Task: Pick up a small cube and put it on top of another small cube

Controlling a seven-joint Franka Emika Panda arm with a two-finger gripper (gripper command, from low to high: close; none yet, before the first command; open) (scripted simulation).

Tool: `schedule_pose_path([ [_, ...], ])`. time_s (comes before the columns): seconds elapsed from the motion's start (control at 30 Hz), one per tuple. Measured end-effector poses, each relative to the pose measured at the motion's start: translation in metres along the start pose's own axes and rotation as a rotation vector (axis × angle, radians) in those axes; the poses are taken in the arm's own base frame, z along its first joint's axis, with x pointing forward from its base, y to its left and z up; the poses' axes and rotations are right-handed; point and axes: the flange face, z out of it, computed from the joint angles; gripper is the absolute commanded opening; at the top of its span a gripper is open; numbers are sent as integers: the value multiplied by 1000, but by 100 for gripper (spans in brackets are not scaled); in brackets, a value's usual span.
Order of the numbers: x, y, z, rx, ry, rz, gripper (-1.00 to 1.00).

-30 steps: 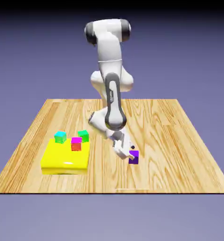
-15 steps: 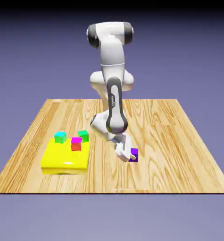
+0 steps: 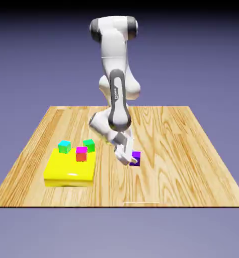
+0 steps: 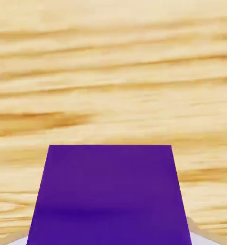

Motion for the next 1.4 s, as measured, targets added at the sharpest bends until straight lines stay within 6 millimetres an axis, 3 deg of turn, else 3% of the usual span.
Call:
schedule_pose_path([
  [0.33, 3, -37, -75, 83, -43, 65, -100],
  [0.7, 17, -56, -162, 151, -100, 136, -100],
  [1.2, 72, -56, -266, 194, -201, 271, -100],
  [1.3, 81, -55, -274, 194, -212, 288, -100],
  [1.4, 79, -67, -241, 189, -217, 285, -100],
])
